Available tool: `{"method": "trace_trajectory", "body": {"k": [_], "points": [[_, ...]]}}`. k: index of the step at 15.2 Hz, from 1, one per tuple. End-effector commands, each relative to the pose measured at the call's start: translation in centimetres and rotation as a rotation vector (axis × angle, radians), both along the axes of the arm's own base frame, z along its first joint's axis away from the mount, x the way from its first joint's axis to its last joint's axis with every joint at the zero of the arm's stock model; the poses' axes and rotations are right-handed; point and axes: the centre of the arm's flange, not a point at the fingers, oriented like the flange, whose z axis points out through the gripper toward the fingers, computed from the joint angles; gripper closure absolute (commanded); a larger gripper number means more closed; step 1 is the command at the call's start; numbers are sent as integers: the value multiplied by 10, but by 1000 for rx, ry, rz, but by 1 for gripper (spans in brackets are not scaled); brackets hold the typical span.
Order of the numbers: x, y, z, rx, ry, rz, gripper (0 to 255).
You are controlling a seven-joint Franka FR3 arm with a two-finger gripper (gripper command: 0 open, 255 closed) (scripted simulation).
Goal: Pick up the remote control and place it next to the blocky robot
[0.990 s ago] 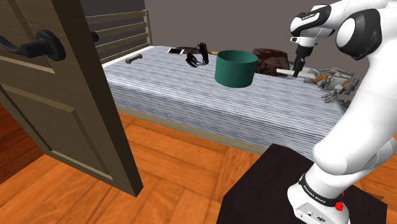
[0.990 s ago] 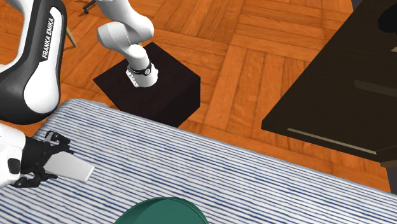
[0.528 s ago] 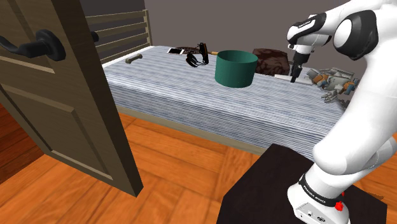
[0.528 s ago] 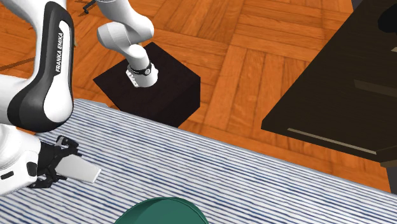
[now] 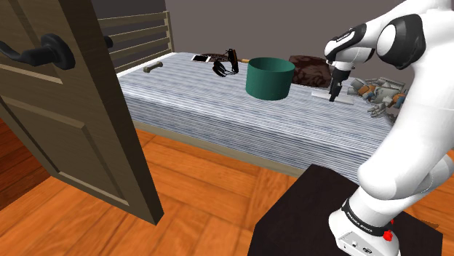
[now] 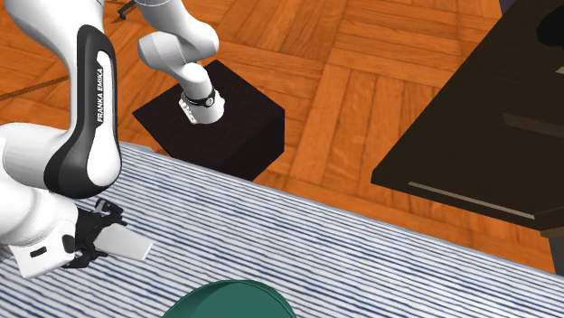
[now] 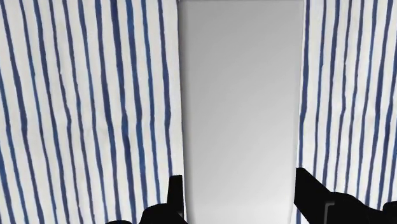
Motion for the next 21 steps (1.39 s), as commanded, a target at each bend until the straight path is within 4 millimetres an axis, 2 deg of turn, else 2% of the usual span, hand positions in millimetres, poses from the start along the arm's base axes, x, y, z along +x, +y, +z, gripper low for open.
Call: {"method": "trace_trajectory", "body": {"k": [1, 12, 20, 21], "points": [[0, 0, -10, -1, -1, 0, 255], [0, 0, -68, -1, -1, 0, 255], [0, 0, -70, -1, -1, 0, 255], [0, 0, -70, -1, -1, 0, 0]]}}
